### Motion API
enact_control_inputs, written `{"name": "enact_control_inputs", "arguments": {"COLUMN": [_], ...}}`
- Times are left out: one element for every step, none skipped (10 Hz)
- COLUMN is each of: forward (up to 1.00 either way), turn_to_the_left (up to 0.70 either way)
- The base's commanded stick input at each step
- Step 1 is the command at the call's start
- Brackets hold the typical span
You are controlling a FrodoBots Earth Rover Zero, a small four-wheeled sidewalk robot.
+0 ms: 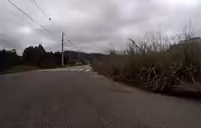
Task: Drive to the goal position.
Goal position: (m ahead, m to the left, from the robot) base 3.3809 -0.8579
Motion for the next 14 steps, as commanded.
{"name": "enact_control_inputs", "arguments": {"forward": [0.45, 0.45, 0.45, 0.45, 0.45, 0.45, 0.45, 0.45, 0.45, 0.45, 0.45, 0.45, 0.45, 0.45], "turn_to_the_left": [0.00, 0.00, 0.00, 0.00, 0.00, 0.00, 0.00, 0.00, 0.00, 0.00, 0.00, 0.00, 0.00, 0.00]}}
